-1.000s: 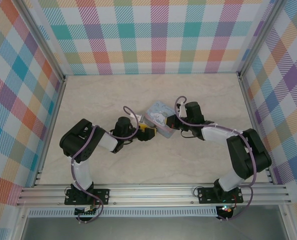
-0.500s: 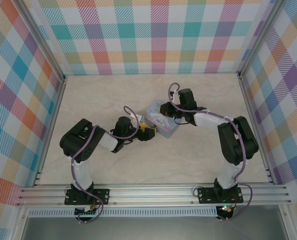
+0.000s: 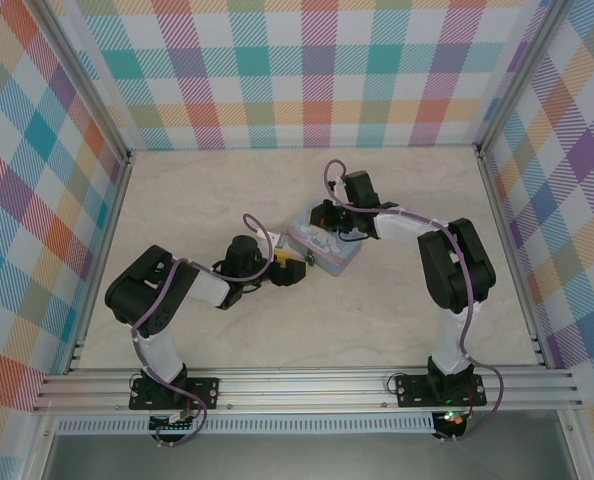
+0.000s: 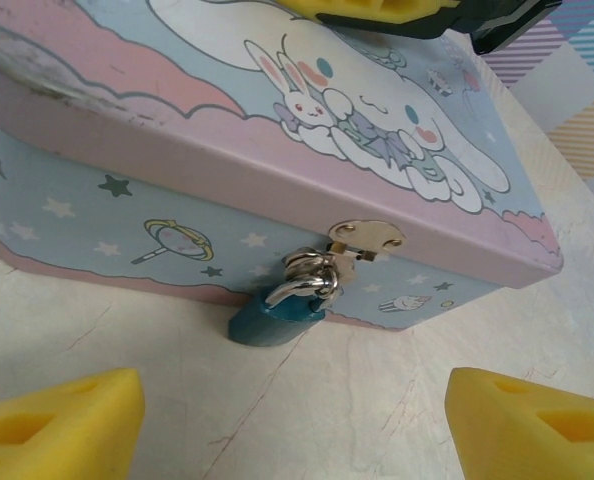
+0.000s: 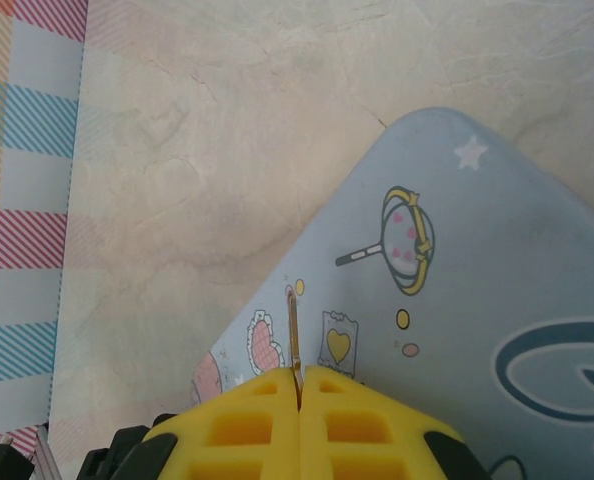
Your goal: Unlock the padlock with the key
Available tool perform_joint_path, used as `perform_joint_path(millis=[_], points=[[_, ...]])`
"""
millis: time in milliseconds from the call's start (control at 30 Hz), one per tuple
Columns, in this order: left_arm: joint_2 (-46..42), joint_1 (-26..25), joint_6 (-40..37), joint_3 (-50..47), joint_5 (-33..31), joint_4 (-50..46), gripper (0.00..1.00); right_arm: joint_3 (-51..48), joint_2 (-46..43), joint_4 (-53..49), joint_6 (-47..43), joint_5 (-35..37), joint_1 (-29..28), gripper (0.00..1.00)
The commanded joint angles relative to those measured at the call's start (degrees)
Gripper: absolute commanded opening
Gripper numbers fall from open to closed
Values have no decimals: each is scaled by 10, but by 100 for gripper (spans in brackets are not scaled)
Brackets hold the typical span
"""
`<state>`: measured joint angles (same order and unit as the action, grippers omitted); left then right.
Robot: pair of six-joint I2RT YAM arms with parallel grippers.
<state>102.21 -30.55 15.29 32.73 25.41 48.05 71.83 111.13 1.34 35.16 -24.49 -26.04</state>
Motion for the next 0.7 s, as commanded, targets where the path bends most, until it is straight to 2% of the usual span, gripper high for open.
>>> perform_joint_path(millis=[0,400,667], points=[[-24,3,-15,-14,-10,-8,79,4,18,-43,-1,8,-15,0],[-79,2,-31,-47,-22,-39,79,-54,13,-17,29,22,-59,0],[-85,2,-31,-57,-25,-41,79,-59,-4,-15,16,36,-60,0]])
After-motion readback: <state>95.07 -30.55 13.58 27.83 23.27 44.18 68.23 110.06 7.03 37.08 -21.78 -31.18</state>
